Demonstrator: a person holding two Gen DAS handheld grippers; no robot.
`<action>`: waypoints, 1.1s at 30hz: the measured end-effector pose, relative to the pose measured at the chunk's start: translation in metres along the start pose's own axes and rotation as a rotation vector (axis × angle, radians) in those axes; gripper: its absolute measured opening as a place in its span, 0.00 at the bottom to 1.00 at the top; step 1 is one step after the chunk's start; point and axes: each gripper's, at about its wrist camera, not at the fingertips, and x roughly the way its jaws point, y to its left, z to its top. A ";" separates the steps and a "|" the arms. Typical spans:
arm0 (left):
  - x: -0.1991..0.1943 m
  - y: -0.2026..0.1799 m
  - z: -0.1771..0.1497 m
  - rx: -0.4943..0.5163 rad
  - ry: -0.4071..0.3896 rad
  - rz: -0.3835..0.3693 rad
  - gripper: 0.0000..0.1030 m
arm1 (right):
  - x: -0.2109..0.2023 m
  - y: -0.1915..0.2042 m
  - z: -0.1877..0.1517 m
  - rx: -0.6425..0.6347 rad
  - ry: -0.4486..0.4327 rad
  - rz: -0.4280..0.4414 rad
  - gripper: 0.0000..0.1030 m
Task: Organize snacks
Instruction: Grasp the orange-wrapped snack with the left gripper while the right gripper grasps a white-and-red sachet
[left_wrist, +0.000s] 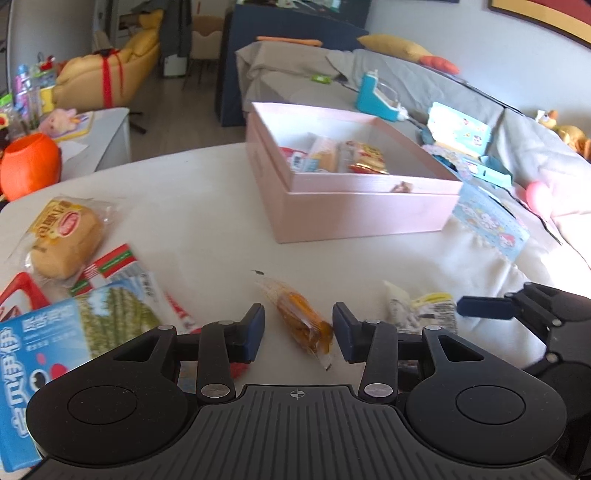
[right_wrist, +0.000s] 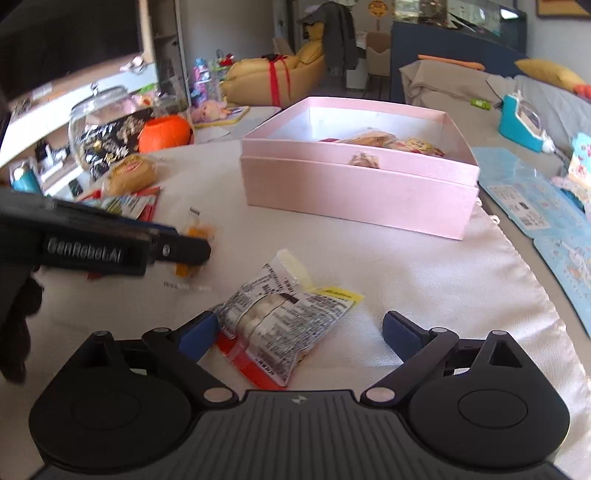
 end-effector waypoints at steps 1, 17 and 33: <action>0.000 0.001 0.000 -0.003 0.002 -0.001 0.45 | 0.000 0.002 0.000 -0.016 0.004 0.006 0.93; 0.015 0.002 0.003 -0.047 0.016 -0.036 0.47 | -0.008 -0.027 -0.008 0.031 0.034 -0.070 0.96; 0.002 0.004 -0.010 0.012 0.024 -0.040 0.26 | 0.000 -0.018 0.001 0.102 0.077 -0.118 1.00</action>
